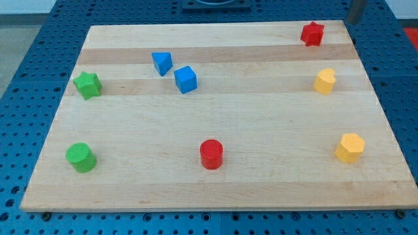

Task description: Slide the red star closer to the yellow heart

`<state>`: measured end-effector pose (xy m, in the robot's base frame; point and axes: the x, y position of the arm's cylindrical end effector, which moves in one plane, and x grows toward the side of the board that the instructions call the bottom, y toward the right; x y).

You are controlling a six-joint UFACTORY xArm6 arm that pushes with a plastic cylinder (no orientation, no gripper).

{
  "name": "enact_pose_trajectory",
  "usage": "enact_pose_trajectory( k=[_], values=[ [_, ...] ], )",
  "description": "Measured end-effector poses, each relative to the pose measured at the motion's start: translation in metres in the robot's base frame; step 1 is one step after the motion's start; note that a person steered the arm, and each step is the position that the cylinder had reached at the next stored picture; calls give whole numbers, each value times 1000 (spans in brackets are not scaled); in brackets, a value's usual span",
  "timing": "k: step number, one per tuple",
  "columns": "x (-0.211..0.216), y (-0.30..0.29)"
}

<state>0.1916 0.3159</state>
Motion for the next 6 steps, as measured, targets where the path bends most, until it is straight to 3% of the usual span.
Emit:
enact_pose_trajectory(
  k=[3, 6],
  values=[
    [13, -84],
    [124, -170]
  ],
)
